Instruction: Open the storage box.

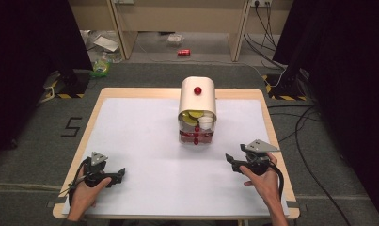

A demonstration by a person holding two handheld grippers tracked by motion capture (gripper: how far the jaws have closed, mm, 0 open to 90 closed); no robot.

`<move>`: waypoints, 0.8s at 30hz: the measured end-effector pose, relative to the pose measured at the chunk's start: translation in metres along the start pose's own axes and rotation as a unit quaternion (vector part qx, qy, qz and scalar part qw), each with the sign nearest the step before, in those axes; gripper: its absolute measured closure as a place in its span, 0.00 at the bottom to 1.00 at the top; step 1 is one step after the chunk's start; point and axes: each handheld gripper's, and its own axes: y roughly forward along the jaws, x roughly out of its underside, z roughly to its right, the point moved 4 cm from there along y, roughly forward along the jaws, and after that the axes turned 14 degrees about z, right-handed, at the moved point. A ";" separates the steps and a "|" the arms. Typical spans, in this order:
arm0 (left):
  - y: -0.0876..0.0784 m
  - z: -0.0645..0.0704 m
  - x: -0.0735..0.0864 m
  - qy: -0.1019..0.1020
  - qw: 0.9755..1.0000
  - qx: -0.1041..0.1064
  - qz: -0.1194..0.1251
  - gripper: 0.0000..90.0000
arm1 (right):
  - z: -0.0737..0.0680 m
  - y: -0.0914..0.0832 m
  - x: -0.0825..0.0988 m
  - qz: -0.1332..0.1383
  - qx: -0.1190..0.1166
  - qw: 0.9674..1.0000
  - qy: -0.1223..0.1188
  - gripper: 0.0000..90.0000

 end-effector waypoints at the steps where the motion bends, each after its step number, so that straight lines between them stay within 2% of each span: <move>1: 0.000 0.000 0.000 0.000 1.000 0.000 0.000 0.00 | 0.000 0.000 0.000 0.000 0.000 1.000 0.000 0.32; 6: 0.000 0.000 0.000 0.000 1.000 0.000 0.000 0.00 | -0.009 0.009 -0.006 -0.005 -0.008 1.000 -0.008 0.33; 12: 0.000 0.000 0.000 0.000 1.000 0.000 0.000 0.00 | -0.021 0.015 -0.023 -0.003 -0.021 0.999 -0.026 0.37; 24: 0.000 0.000 0.000 0.000 1.000 0.000 0.000 0.00 | -0.036 0.023 -0.042 0.001 -0.037 0.999 -0.033 0.42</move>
